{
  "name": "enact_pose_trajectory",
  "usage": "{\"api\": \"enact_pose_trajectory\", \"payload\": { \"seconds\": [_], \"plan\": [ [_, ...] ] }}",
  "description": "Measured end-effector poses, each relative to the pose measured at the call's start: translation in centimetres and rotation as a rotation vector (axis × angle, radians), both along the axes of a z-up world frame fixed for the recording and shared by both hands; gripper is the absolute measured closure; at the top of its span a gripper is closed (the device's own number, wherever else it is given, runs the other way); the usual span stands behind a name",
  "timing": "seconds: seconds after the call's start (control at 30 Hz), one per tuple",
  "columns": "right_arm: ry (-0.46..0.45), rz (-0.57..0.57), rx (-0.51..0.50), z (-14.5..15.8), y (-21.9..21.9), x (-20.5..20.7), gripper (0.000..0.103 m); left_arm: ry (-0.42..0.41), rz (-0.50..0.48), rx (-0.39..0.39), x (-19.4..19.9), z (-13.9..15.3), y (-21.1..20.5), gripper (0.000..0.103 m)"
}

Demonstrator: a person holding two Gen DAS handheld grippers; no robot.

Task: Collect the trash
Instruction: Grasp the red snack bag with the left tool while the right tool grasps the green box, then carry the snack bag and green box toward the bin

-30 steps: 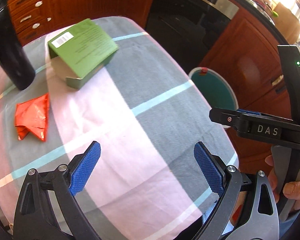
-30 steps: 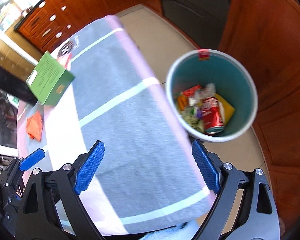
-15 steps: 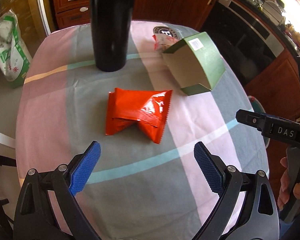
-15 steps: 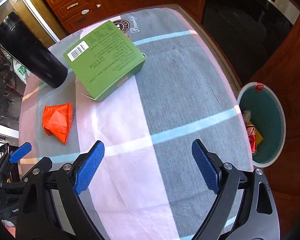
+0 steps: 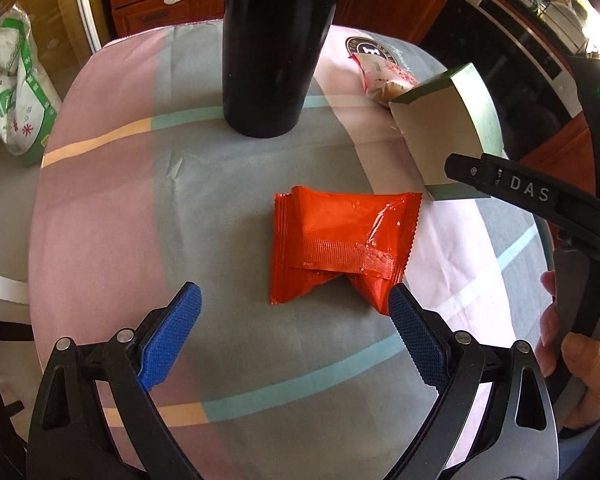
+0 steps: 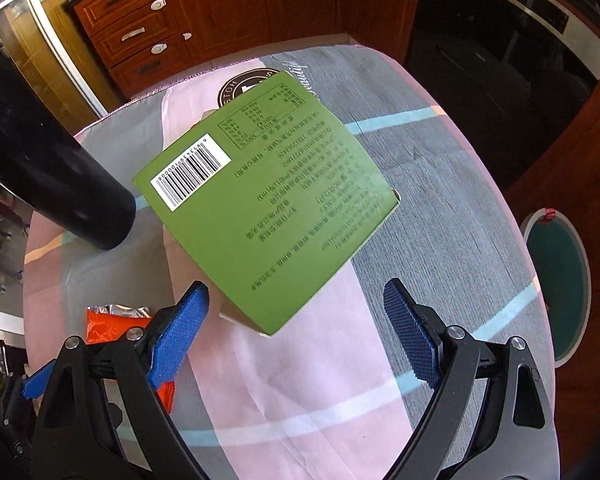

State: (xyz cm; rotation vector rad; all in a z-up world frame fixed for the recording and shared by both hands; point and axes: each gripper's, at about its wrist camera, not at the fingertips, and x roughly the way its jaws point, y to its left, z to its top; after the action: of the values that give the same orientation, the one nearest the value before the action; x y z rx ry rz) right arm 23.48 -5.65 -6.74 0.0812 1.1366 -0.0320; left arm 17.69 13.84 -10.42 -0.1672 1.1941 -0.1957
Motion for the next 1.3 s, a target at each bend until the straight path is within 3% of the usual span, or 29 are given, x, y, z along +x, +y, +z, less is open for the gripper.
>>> {"api": "enact_pose_trajectory", "payload": {
  "seconds": [0.1,0.2,0.27,0.3,0.33,0.53,0.63,0.73,0.87,0.97,1.03,1.07,1.3],
  "plan": [
    [-0.005,0.005,-0.017,-0.6,-0.1,0.4,0.024,0.004,-0.013,0.004,0.7,-0.3,-0.6,0.009],
    [0.001,-0.006,-0.005,-1.3,-0.8,0.6,0.043,0.009,-0.025,-0.003,1.4,-0.7,-1.2,0.009],
    [0.005,-0.002,-0.003,-1.5,-1.5,0.6,0.077,0.012,-0.034,-0.001,1.7,-0.9,-1.8,0.009],
    [0.013,0.004,-0.004,-1.6,-1.7,0.5,0.086,0.013,-0.037,0.000,1.9,-1.0,-2.1,0.009],
    [0.021,0.011,0.005,-1.8,-2.0,0.4,0.088,0.014,-0.041,0.003,2.0,-1.1,-2.4,0.009],
    [0.034,0.032,0.030,-1.9,-3.5,-0.7,0.091,-0.002,-0.048,0.046,2.9,-1.8,-4.0,0.008],
    [0.039,0.040,0.039,-1.9,-4.1,-1.0,0.091,-0.025,-0.029,0.019,2.9,-1.8,-4.2,0.009],
    [0.040,0.049,0.045,-2.0,-4.3,-1.0,0.091,-0.043,-0.028,0.033,2.8,-1.7,-4.7,0.016],
    [0.048,0.062,0.063,-2.4,-4.1,-0.5,0.088,-0.060,-0.031,0.042,2.7,-1.4,-5.1,0.048],
    [0.048,0.062,0.073,-3.0,-3.9,-0.1,0.084,-0.057,-0.031,0.049,2.9,-1.4,-5.5,0.059],
    [0.036,0.066,0.061,-3.1,-3.7,-0.1,0.086,-0.055,-0.034,0.056,2.6,-1.2,-5.7,0.062],
    [0.038,0.070,0.062,-3.0,-3.8,-0.2,0.093,-0.052,-0.037,0.053,2.5,-1.1,-5.9,0.062],
    [0.037,0.075,0.100,-2.0,-5.6,-2.0,0.096,-0.071,-0.052,0.044,1.0,0.3,-7.2,0.063]
  ]
}}
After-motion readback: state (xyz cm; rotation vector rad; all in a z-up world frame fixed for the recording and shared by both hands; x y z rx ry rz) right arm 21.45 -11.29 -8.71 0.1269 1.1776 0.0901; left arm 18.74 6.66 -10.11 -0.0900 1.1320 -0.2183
